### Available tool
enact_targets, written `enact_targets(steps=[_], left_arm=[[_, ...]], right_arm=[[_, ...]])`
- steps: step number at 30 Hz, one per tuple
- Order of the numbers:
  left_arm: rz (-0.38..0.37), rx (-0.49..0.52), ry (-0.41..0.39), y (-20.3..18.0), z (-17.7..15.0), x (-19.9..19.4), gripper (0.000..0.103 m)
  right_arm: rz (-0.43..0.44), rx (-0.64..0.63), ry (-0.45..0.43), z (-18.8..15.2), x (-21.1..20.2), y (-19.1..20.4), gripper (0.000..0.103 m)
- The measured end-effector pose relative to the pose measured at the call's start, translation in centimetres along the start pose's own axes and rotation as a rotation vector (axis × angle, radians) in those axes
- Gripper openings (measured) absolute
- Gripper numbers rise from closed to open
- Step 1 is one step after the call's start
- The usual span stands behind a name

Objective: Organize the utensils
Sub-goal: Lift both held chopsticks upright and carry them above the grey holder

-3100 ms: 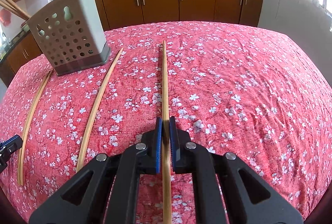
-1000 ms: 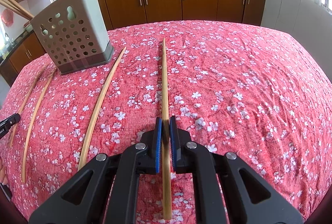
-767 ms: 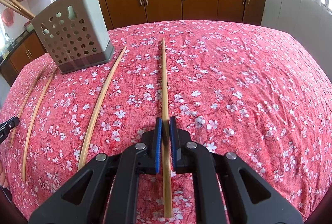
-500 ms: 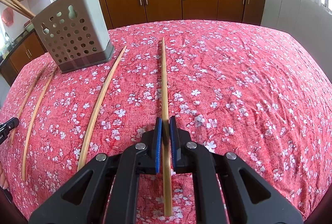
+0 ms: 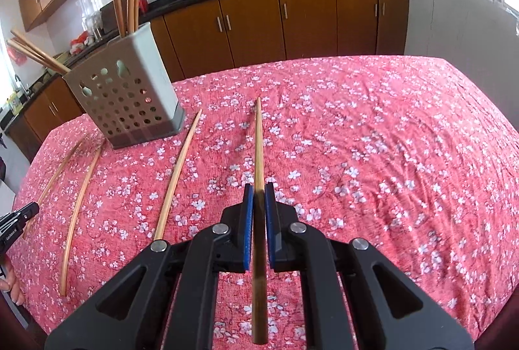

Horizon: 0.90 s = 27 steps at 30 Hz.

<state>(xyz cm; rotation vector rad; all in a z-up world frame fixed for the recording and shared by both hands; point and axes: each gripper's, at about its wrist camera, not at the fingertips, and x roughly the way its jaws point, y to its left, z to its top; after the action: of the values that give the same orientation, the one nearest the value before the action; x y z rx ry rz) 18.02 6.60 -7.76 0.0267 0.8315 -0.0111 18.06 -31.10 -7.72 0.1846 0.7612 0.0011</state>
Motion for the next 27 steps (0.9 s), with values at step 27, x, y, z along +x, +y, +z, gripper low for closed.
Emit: enact_targets(steps=[27], left_arm=[[-0.078, -0.103, -0.293, 0.5, 6.0, -9.2, 0.008]], right_arm=[[0.052, 0.055, -0.262, 3.8, -6.4, -0.1, 0.008]])
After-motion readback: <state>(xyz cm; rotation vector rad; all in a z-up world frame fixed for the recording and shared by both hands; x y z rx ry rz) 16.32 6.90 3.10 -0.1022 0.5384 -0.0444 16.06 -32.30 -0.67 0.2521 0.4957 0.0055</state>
